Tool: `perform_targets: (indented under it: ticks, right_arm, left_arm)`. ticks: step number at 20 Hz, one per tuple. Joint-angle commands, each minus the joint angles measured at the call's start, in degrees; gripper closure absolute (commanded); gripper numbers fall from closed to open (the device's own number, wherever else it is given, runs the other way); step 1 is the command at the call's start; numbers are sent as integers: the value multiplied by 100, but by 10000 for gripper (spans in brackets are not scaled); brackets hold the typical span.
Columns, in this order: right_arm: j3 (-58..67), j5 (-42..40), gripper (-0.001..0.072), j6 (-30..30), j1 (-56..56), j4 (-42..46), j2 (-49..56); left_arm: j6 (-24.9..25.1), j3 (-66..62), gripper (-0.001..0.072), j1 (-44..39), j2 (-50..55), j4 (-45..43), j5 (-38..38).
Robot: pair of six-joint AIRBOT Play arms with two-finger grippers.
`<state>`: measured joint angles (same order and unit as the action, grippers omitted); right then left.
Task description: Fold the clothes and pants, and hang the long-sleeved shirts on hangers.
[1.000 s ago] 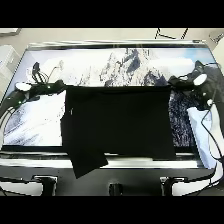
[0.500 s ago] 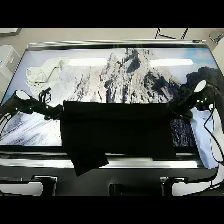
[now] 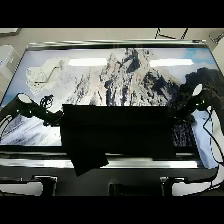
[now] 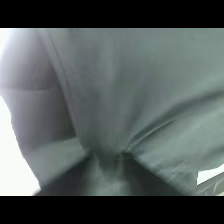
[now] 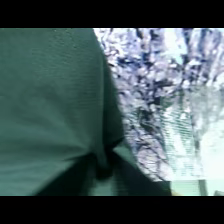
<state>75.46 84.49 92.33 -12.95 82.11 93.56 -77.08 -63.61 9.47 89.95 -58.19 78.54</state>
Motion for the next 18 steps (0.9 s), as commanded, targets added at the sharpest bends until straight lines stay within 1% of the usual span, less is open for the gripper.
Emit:
perform_targets:
  ticks: [1,2,3,4,5,7,9,10,11,12,17,18]
  right_arm:
    - [238,341,322,-127,-168,-37,-125]
    - [313,573,257,-177,-337,-39,-245]
    - [306,785,170,-177,-531,-39,-367]
    - [229,953,159,-173,-726,-44,-490]
    - [15,940,157,-162,-903,-46,-664]
    - [-529,817,154,-153,-1049,-31,-986]
    - [-938,831,105,-282,-1043,-22,-1182]
    - [-1051,863,101,-282,-1043,-22,-1237]
    - [-1137,894,101,-282,-1043,-22,-1285]
    - [-1189,953,101,-282,-1043,-20,-1309]
    - [-1215,1141,101,-323,-1043,9,-1351]
    - [-1215,1126,101,-323,-1043,9,-1351]
  left_arm:
    - [-7,-201,176,175,-37,22,505]
    - [31,-229,179,323,-131,-48,789]
    - [52,-101,192,466,-278,-188,1058]
    - [55,212,193,562,-479,-291,1104]
    - [129,682,192,627,-730,-323,1019]
    - [184,1945,192,645,-1285,-267,590]
    - [553,3082,194,640,-1733,223,267]
    - [780,3418,199,638,-1858,568,186]
    - [946,3665,226,638,-1930,868,92]
    - [975,3825,227,632,-1939,973,7]
    - [955,4076,227,249,-1930,1049,-256]
    - [846,4076,227,101,-1930,1049,-387]
